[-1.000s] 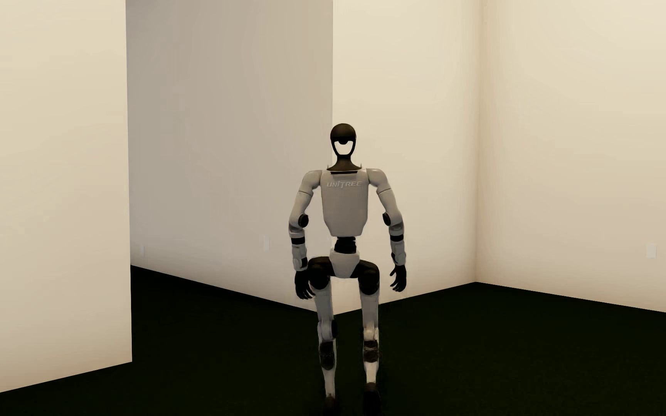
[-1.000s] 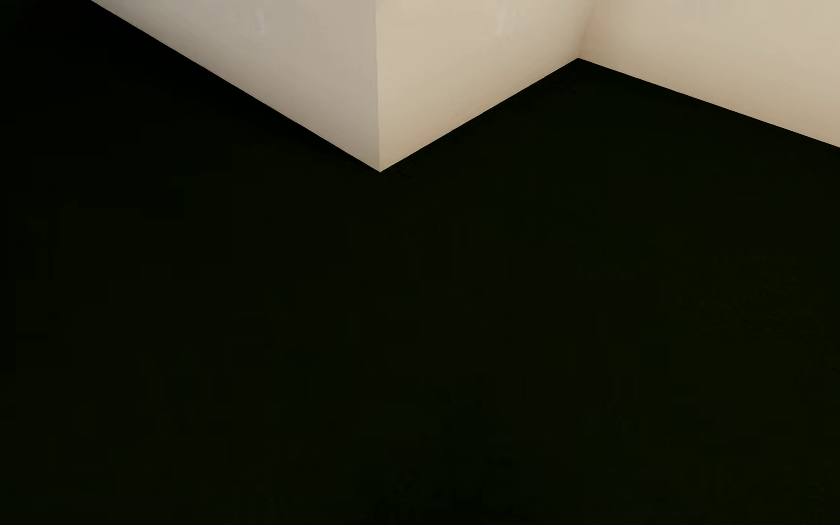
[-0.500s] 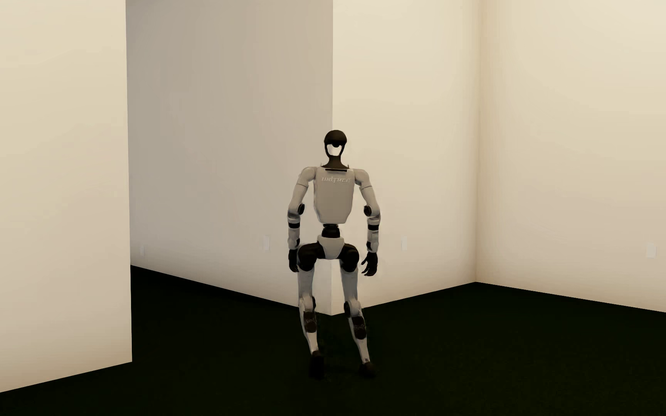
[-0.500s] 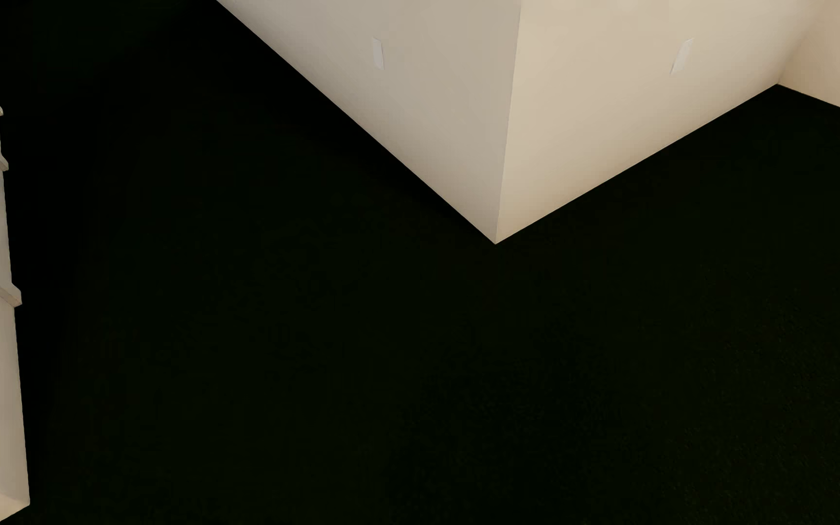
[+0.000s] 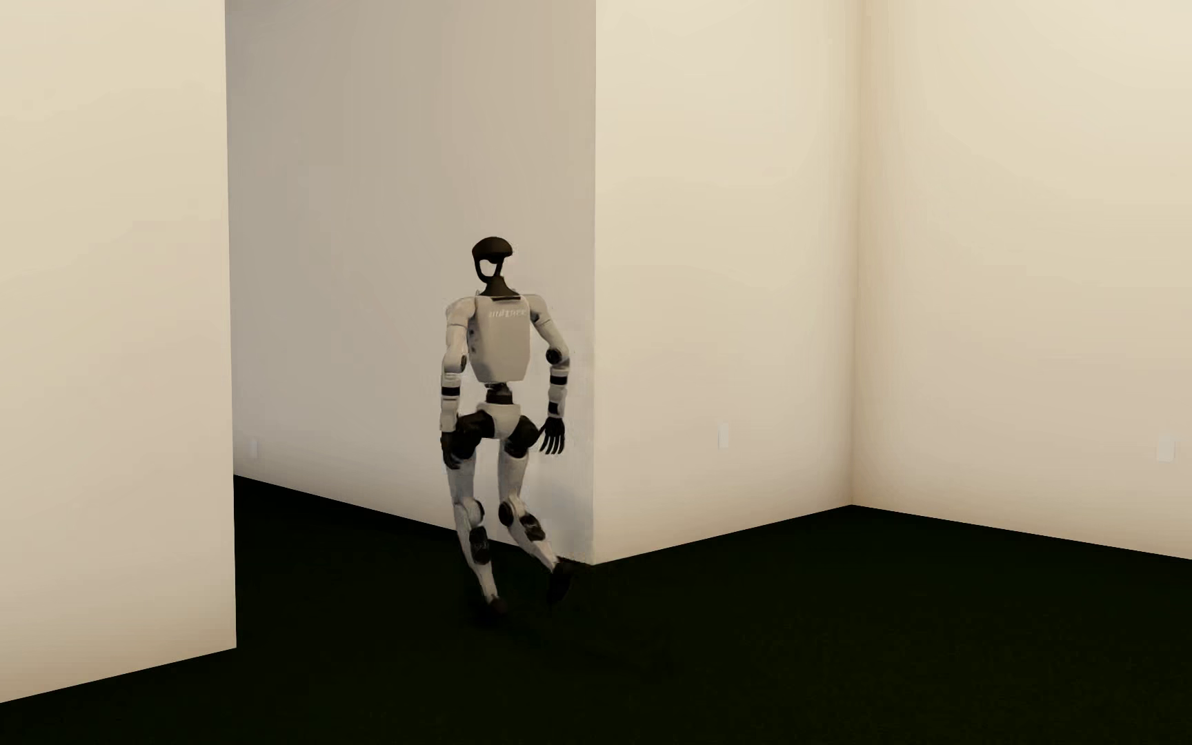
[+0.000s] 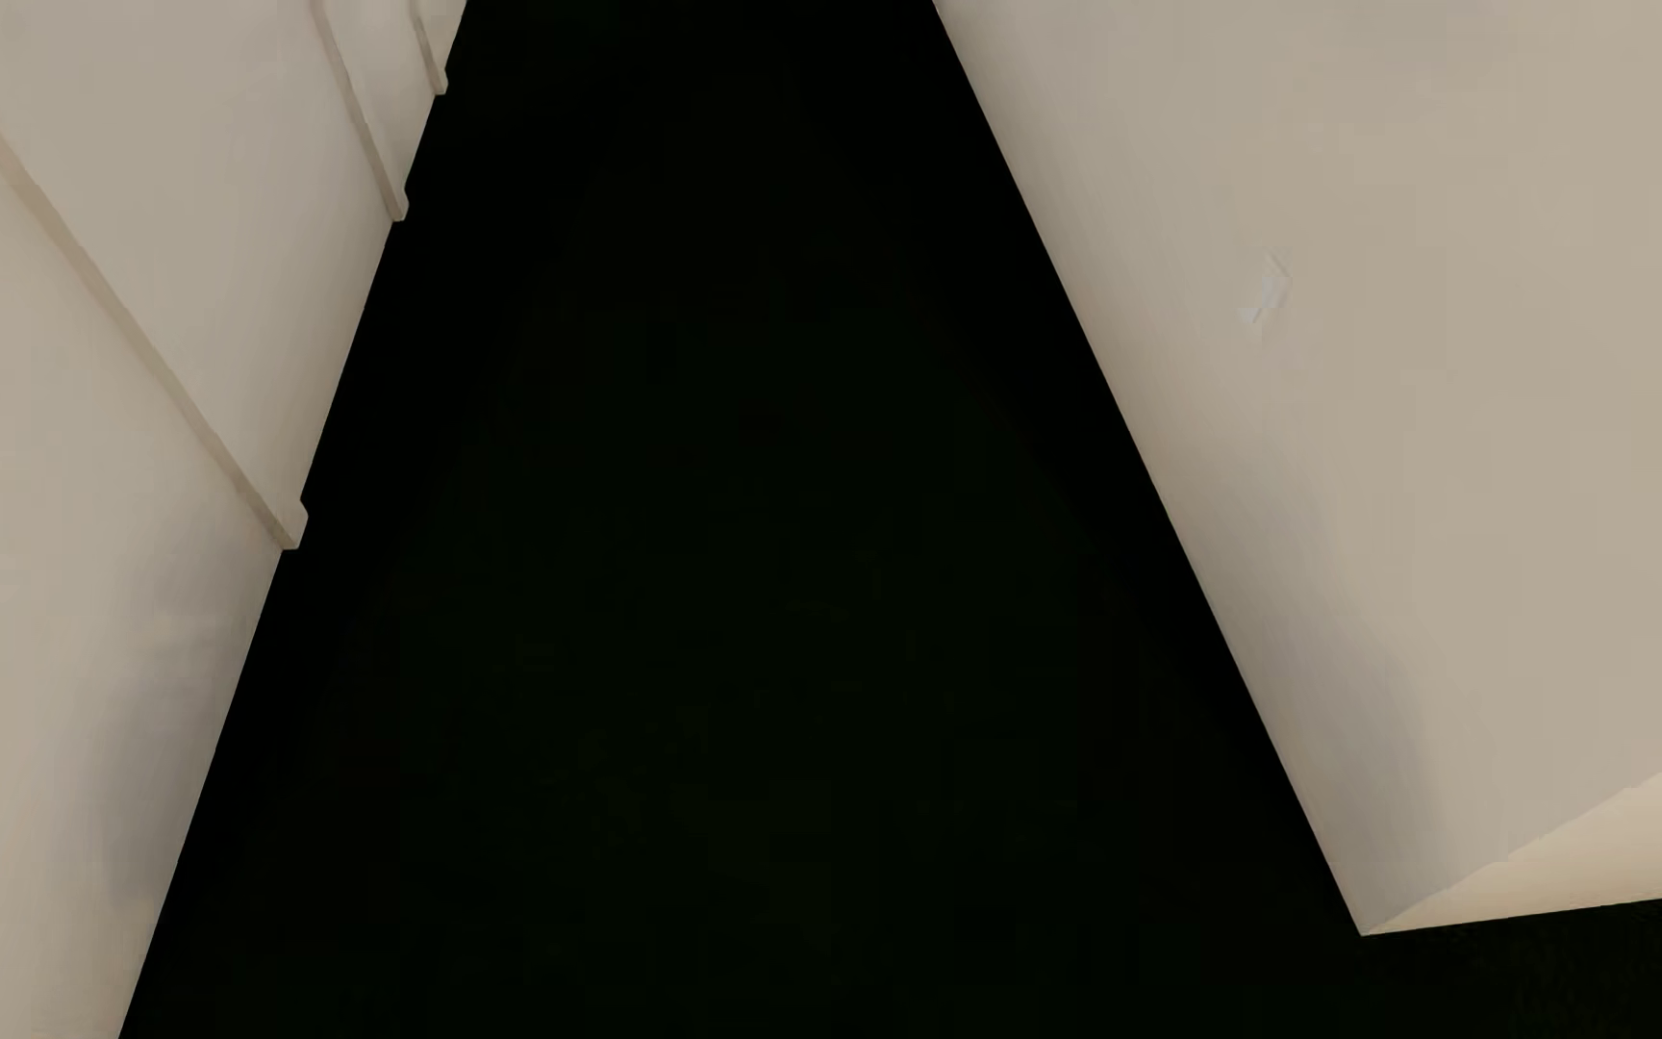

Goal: Avoid the corner

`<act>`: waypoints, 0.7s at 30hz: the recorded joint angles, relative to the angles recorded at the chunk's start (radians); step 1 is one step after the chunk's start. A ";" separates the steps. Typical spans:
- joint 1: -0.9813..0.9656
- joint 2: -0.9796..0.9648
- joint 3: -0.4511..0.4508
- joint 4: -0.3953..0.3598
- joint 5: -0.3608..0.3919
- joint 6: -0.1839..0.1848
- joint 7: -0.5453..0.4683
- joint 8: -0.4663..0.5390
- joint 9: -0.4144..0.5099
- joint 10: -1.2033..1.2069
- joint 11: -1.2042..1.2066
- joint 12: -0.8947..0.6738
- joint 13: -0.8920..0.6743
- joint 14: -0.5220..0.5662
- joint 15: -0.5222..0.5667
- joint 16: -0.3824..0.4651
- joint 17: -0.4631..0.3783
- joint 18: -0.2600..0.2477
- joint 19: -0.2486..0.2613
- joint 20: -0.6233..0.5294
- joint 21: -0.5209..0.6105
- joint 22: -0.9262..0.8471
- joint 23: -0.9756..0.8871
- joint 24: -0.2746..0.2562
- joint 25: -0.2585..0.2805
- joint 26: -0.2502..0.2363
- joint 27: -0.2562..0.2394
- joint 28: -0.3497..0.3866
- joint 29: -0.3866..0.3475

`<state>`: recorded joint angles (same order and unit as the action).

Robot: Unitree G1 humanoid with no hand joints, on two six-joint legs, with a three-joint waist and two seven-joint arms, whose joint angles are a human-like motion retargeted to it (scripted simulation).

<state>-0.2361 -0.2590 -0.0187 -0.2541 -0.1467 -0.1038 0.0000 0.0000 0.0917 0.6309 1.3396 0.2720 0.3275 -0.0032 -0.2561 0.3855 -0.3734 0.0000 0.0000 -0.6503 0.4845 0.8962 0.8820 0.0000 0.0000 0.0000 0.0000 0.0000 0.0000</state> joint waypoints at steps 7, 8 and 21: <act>0.577 -0.252 -0.285 0.146 -0.043 0.054 0.000 0.000 -0.020 -0.213 -0.846 -0.208 0.067 -0.394 0.024 0.026 -0.001 0.000 0.000 0.207 -0.031 -0.313 -0.024 0.000 0.000 0.000 0.000 0.000 0.000; 0.634 -0.265 -0.306 0.180 -0.030 0.063 0.000 0.000 -0.016 -0.182 -0.751 -0.191 0.072 -0.366 0.028 0.023 0.000 0.000 0.000 0.234 -0.034 -0.341 -0.009 0.000 0.000 0.000 0.000 0.000 0.000; -0.181 0.507 0.144 0.197 0.107 0.042 0.000 0.000 -0.021 -0.171 -0.818 0.113 -0.149 -0.204 -0.017 -0.008 -0.026 0.000 0.000 -0.034 -0.079 0.060 -0.186 0.000 0.000 0.000 0.000 0.000 0.000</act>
<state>-0.4174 0.2480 0.1252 -0.0569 -0.0396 -0.0616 0.0000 0.0000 0.0711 0.4595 0.5212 0.3852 0.1787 -0.2073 -0.2726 0.3770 -0.3997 0.0000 0.0000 -0.6840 0.4057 0.9567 0.6963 0.0000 0.0000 0.0000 0.0000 0.0000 0.0000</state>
